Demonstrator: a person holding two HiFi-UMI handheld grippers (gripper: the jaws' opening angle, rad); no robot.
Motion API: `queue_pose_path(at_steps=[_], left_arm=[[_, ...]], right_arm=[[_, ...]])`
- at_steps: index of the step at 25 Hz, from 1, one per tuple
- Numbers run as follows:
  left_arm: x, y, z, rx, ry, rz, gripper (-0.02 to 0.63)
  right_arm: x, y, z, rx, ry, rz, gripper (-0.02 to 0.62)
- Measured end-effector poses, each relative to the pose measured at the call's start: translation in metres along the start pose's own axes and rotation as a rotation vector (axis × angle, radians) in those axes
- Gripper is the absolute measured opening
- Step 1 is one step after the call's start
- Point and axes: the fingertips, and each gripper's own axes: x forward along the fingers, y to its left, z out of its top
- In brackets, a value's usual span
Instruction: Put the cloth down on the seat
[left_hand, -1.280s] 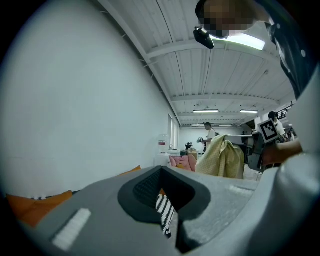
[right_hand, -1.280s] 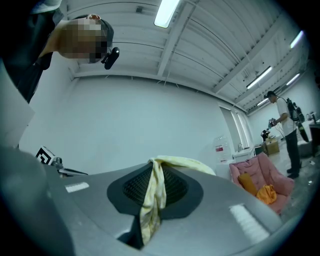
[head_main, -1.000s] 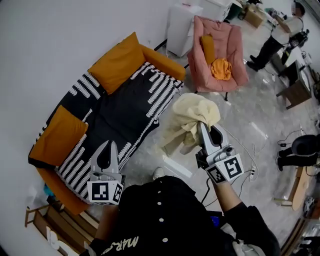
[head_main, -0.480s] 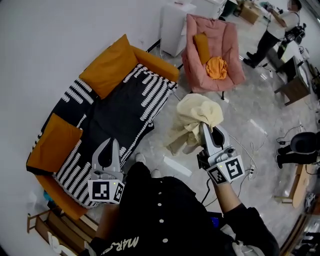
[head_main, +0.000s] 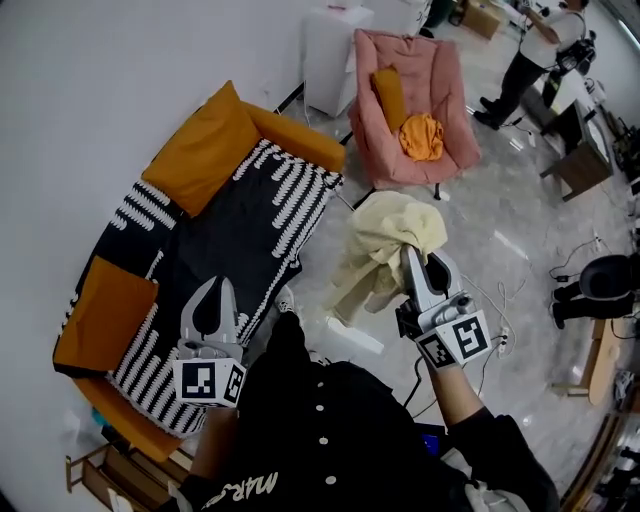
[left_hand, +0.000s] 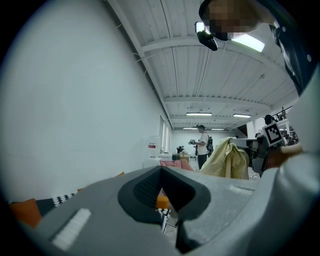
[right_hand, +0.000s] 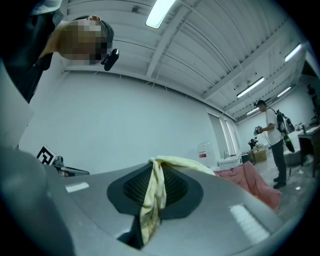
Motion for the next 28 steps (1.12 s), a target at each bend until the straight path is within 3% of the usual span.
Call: queue_pose_path(at_steps=[10,21,28], left_arm=[[0.08,0.041,0.003,-0.024,0.017,-0.017,0.0],[0.172,0.076,0.032,-0.012,0.015,-0.1,0.0],[0.213,0.096,0.026,-0.024,0.028,-0.148,0.0]], right_arm=[[0.077,-0.031,-0.006,-0.003,0.005,-0.023,0.058],[0.147,-0.064,-0.002,-0.004,0.015,-0.095,0.058],[0.175,-0.078,0.006,-0.034,0.009,-0.145,0.058]])
